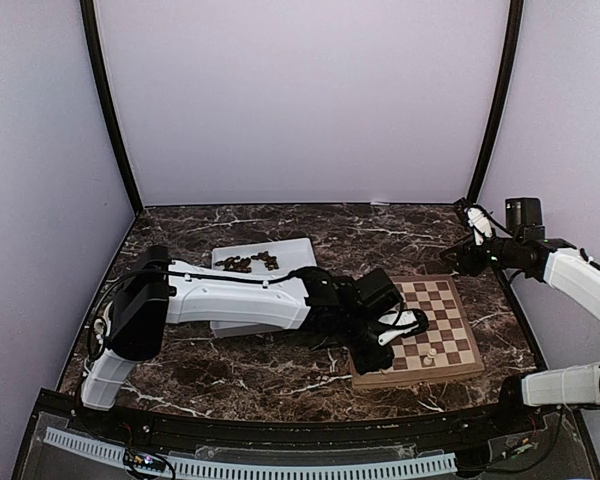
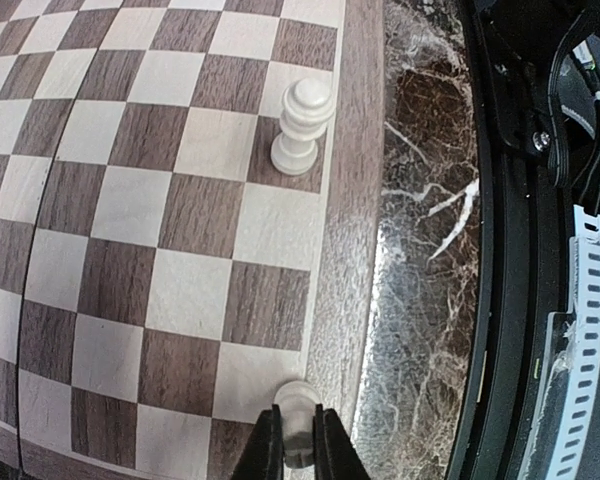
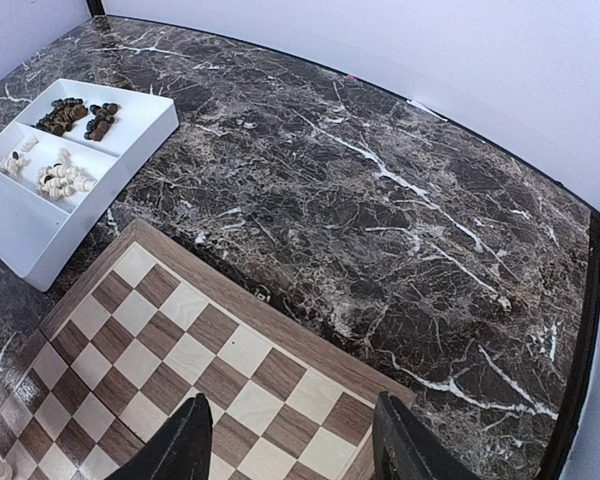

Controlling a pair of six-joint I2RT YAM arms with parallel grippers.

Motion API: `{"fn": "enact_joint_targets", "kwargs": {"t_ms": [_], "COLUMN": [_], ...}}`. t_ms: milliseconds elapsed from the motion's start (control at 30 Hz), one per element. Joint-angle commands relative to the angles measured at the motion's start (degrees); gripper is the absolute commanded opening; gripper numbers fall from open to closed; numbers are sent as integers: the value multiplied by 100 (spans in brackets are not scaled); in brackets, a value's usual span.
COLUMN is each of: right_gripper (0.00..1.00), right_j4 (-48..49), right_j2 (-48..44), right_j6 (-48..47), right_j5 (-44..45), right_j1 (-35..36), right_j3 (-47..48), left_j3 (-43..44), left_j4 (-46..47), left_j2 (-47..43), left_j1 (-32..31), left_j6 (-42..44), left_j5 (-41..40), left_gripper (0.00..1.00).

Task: Set up the chess pieces on the board
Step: Place the knight at b1.

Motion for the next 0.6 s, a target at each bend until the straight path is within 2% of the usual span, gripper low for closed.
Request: {"fn": "enact_joint_targets", "kwargs": {"t_ms": [0,267,567], "right_gripper": [56,56,56], "right_j4": [155,128,120], "right_j2": [-79,-89,-82], "right_j6": [-48,-68,-84], "right_j5": [-123,-166,-189], "right_j1": [-17,-18,-18], "right_j3": [-46,-55,-63], "left_j3": [245,250,250], "left_j4": [-243,-246,-247], "left_j2": [34,101,122], "left_j1": [-41,-40,-50], "left_j6": [33,-42,-94], "left_j5": [-147,-312,-350], "left_gripper": [0,1,17]}}
